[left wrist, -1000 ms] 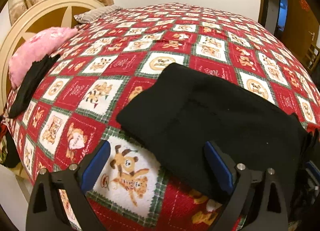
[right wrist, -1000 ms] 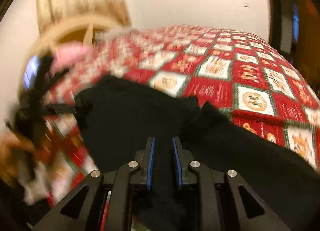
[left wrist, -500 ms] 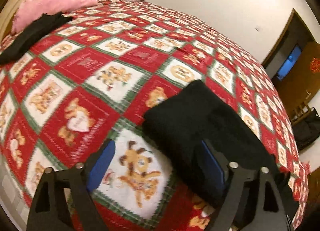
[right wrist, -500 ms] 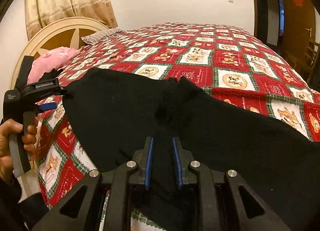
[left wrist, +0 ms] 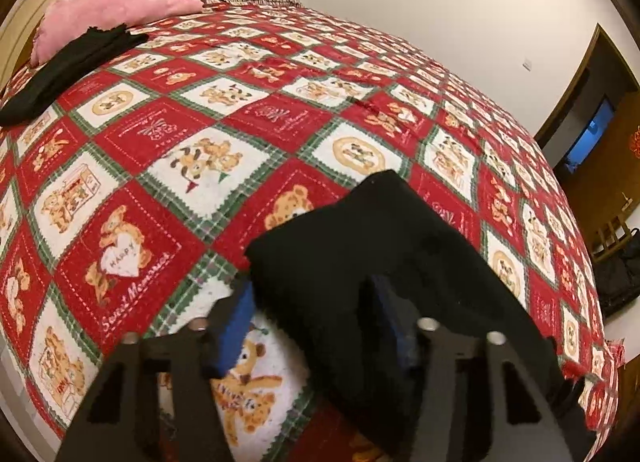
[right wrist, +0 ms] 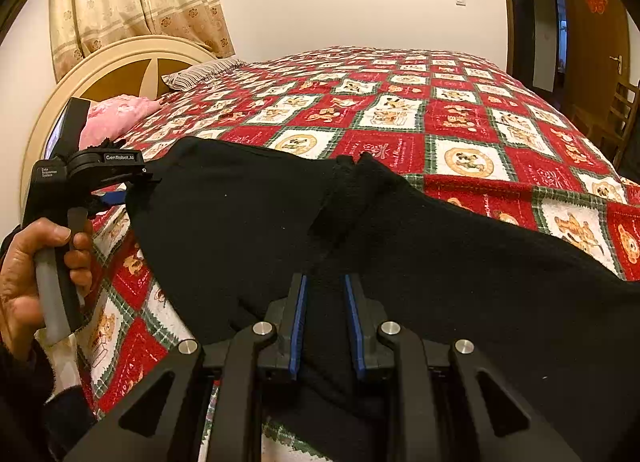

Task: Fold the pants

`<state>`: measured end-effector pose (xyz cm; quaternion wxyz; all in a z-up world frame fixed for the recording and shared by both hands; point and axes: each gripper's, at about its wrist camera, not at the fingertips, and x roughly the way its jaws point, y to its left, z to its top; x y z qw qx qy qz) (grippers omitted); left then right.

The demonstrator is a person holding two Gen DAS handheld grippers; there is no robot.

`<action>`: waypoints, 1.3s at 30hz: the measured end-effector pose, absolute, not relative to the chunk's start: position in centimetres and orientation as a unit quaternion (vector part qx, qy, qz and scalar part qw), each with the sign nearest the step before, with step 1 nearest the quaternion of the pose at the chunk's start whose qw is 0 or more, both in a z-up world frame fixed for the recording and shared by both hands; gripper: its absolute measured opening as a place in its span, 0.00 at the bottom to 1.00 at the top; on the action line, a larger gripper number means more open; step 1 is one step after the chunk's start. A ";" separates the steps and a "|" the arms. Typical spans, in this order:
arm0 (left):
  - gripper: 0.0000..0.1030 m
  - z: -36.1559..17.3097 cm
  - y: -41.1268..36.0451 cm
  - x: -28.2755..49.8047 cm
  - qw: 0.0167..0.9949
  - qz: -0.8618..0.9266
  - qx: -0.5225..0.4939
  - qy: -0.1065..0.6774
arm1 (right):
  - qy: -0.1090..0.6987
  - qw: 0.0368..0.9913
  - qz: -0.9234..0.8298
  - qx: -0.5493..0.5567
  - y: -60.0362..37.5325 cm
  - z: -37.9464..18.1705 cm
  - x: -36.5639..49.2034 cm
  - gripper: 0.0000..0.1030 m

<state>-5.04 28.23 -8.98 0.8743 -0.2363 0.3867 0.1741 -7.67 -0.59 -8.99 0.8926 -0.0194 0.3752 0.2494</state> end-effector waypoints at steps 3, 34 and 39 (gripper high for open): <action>0.30 -8.8 28.1 -5.0 0.878 0.168 -0.237 0.379 | 0.376 0.892 0.250 -0.015 -0.7 -9.0 -7.6 0.20; 0.16 -2.5 20.3 -6.8 0.954 0.089 -0.090 0.271 | 0.363 0.904 0.191 0.116 -7.1 -7.5 -6.3 0.20; 0.15 -2.4 16.9 -7.2 0.963 0.053 -0.044 0.261 | 0.360 0.908 0.172 0.127 -8.0 -7.5 -6.1 0.20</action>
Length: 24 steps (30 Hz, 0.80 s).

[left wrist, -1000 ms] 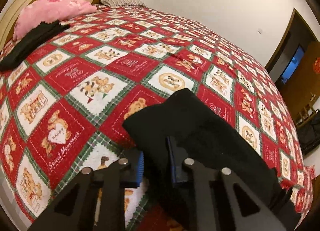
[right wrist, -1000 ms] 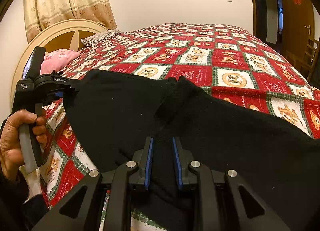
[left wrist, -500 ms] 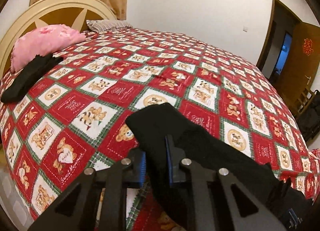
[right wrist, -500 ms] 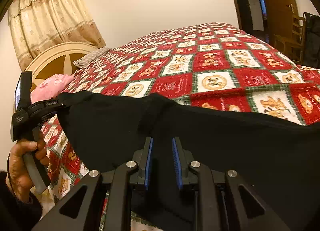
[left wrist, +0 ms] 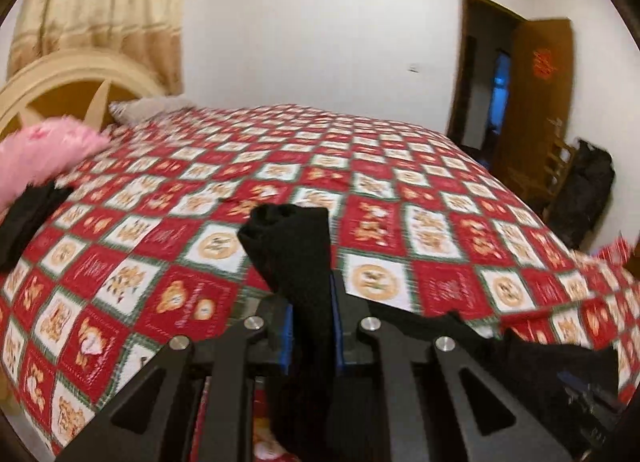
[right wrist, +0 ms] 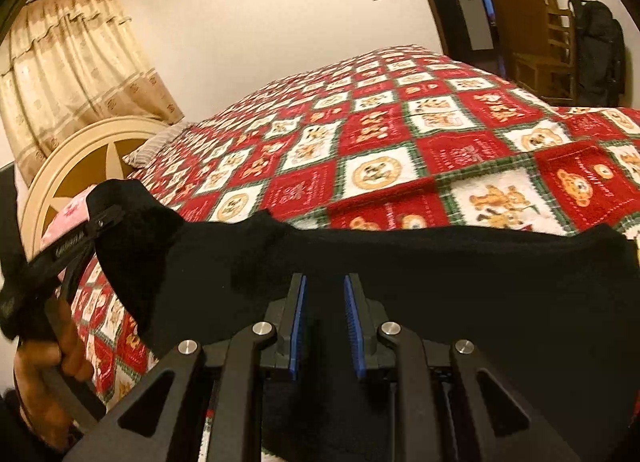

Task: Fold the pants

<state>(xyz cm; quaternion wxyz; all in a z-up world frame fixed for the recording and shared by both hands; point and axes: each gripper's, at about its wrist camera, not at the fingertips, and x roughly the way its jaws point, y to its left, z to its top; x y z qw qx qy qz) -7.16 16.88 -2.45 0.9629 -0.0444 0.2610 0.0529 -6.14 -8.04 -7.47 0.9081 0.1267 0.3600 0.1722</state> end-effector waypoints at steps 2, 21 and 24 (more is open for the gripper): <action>0.15 -2.5 15.1 -7.6 0.967 0.036 -0.014 0.253 | 0.358 0.909 0.166 0.131 -8.6 -7.3 -6.0 0.20; 0.15 -4.9 2.8 -12.9 0.957 -0.133 0.152 0.206 | 0.367 0.877 0.196 0.241 -13.6 -7.2 -4.7 0.20; 0.15 -5.4 1.3 -13.6 0.949 -0.168 0.167 0.206 | 0.369 0.874 0.192 0.250 -14.7 -7.3 -4.6 0.20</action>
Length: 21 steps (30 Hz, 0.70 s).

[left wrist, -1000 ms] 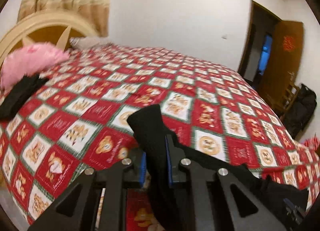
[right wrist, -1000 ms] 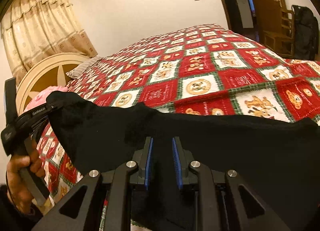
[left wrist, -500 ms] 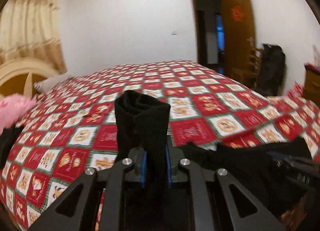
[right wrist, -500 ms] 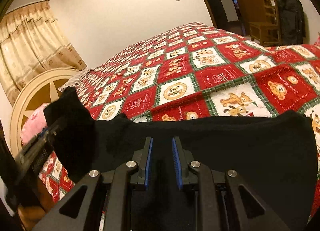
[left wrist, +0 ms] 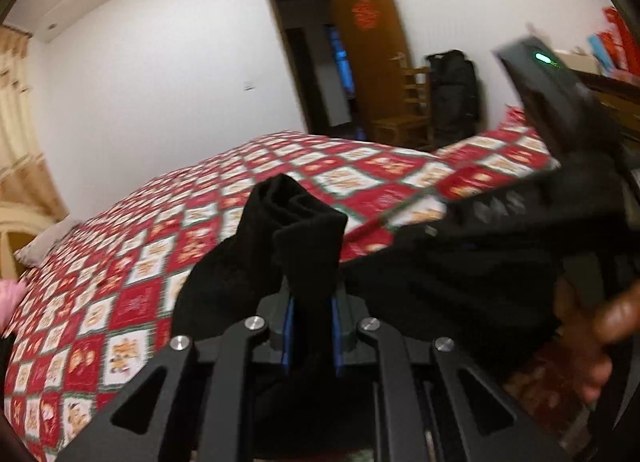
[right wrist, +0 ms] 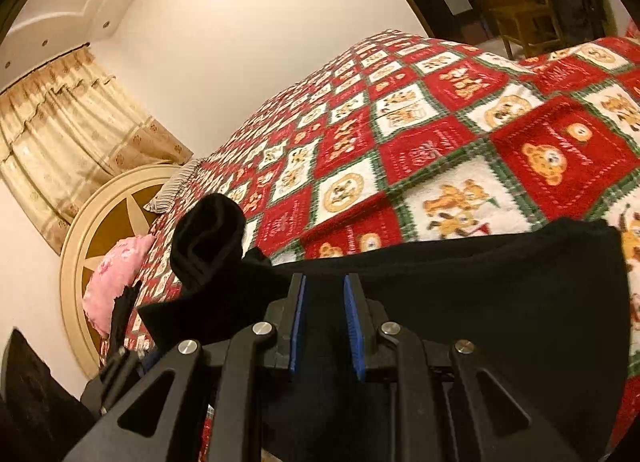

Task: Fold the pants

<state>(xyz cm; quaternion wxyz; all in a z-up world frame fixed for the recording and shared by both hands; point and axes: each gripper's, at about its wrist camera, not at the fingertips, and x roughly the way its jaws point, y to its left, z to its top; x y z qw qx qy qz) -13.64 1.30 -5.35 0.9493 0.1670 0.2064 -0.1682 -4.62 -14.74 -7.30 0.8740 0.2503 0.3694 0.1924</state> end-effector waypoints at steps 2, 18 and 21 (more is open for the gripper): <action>0.15 -5.7 0.4 -14.1 0.943 -0.189 0.179 0.207 | 0.368 0.876 0.184 0.253 -15.7 -7.4 -4.8 0.20; 0.15 -7.0 -2.4 -16.0 0.907 -0.284 0.216 0.225 | 0.390 0.816 0.277 0.325 -16.5 -8.0 -5.4 0.75; 0.15 -6.9 -2.5 -16.0 0.905 -0.287 0.213 0.229 | 0.401 0.830 0.270 0.278 -14.8 -8.0 -5.2 0.64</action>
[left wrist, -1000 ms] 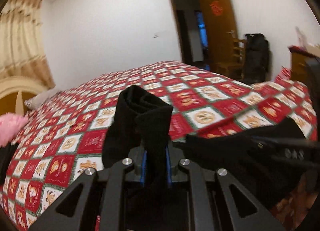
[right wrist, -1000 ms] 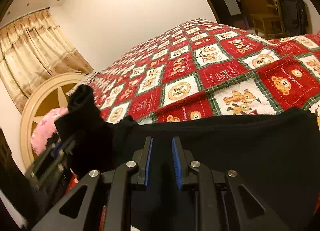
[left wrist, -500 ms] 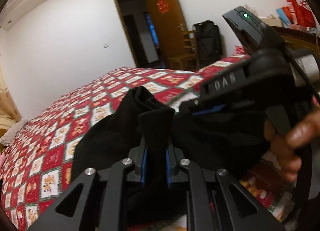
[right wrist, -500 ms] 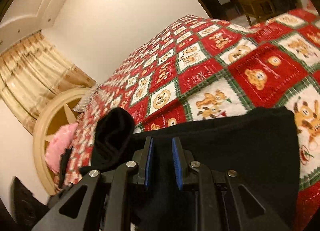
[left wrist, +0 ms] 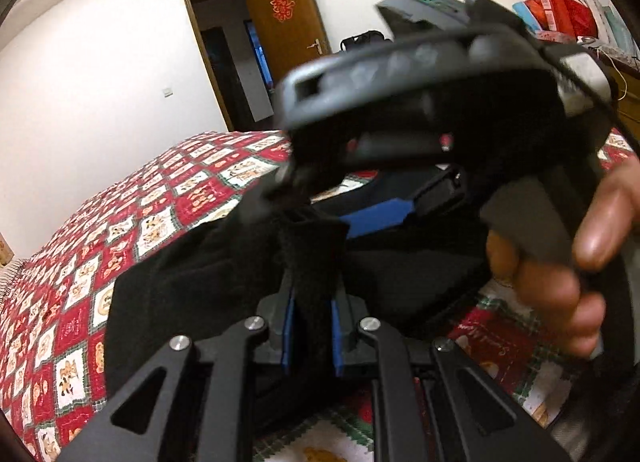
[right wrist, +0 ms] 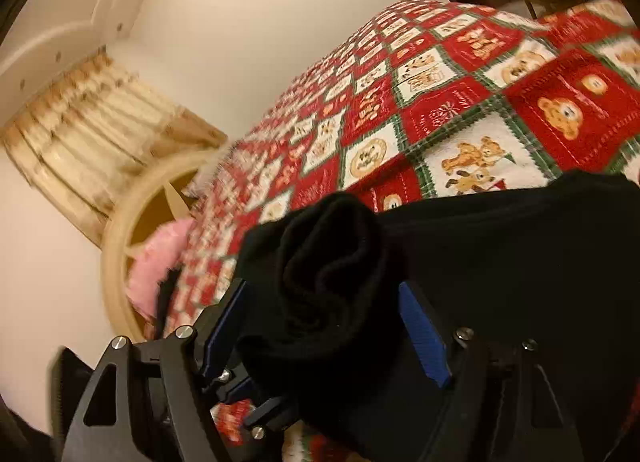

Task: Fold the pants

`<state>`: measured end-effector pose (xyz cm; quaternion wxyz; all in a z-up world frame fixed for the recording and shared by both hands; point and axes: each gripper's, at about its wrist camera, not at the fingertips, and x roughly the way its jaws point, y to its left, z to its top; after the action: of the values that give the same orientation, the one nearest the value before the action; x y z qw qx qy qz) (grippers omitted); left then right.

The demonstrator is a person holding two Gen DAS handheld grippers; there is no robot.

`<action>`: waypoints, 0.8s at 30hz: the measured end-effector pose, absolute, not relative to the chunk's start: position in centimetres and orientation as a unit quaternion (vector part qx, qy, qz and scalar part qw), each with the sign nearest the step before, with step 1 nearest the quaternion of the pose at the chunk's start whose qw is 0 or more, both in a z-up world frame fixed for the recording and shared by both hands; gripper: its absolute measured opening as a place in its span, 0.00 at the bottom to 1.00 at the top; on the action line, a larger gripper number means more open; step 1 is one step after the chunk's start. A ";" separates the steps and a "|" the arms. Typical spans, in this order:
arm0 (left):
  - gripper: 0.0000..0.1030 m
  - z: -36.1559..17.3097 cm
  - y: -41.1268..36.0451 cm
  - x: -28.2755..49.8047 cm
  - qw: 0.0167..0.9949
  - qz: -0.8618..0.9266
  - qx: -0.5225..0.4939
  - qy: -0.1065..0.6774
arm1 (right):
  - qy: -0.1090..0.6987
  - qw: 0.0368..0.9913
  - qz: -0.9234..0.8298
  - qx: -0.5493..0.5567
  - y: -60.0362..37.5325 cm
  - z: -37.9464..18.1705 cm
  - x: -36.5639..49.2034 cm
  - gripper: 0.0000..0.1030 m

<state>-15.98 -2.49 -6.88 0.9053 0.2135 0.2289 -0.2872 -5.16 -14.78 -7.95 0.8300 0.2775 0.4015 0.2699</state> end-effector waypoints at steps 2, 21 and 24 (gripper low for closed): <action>0.15 -7.0 -2.6 -15.8 0.899 -0.299 0.214 0.238 | 0.408 0.830 0.276 0.262 -14.3 -8.1 -4.9 0.42; 0.82 -2.3 8.7 -8.6 0.930 -0.179 0.040 0.317 | 0.386 0.889 0.214 0.123 -14.4 -5.6 -6.7 0.20; 0.82 -3.7 9.8 -5.7 0.922 -0.118 0.026 0.369 | 0.384 0.893 0.210 0.101 -14.4 -5.2 -7.2 0.20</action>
<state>-5.74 9.83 -3.69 0.9217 0.0262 0.3686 -0.1176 -7.18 -14.43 -5.25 0.8934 0.1013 0.3839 0.2101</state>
